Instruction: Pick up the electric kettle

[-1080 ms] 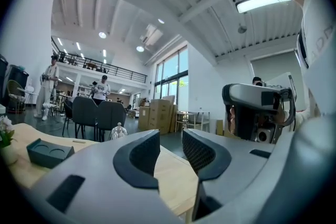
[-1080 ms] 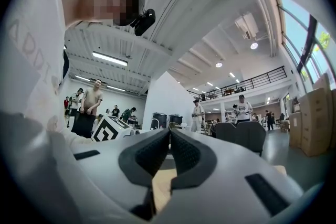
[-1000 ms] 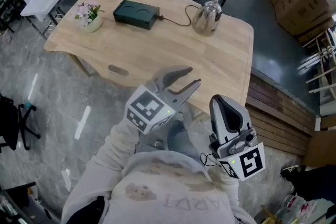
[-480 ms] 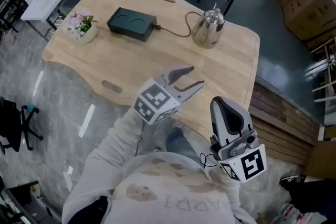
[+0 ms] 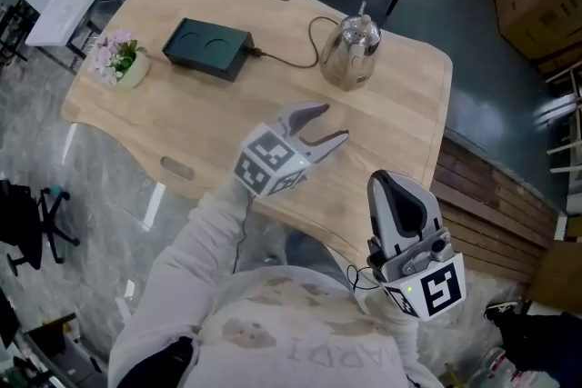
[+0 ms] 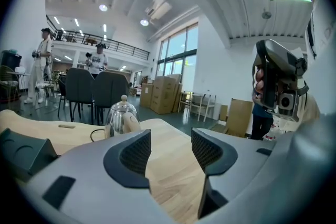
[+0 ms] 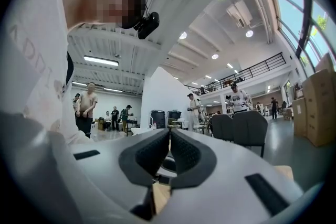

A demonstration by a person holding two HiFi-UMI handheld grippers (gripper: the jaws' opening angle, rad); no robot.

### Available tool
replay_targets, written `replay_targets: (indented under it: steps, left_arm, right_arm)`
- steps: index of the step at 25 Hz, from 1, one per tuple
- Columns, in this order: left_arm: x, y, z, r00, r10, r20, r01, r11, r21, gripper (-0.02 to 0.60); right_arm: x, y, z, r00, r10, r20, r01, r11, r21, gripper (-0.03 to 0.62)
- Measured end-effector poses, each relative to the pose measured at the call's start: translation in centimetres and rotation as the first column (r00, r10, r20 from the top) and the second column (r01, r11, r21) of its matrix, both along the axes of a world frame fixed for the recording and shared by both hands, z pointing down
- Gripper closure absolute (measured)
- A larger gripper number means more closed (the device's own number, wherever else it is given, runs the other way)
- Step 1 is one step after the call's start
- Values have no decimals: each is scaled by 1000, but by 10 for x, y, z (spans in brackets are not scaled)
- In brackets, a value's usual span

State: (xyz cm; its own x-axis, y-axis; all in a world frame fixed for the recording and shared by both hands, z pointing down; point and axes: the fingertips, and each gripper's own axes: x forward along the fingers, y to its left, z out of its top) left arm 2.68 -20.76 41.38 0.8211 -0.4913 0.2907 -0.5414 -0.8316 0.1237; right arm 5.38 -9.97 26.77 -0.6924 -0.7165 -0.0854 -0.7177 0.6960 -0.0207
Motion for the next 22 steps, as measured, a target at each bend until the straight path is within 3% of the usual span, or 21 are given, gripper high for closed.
replay_targets:
  steps: [9, 22]
  left_arm:
    - [7, -49, 32, 999, -18, 36, 19, 999, -44, 357]
    - [27, -94, 65, 995, 17, 96, -10, 998, -68, 351]
  right_arm:
    - [16, -37, 15, 1000, -4, -13, 3, 999, -38, 576]
    - [40, -68, 32, 1000, 15, -19, -17, 996, -84, 576]
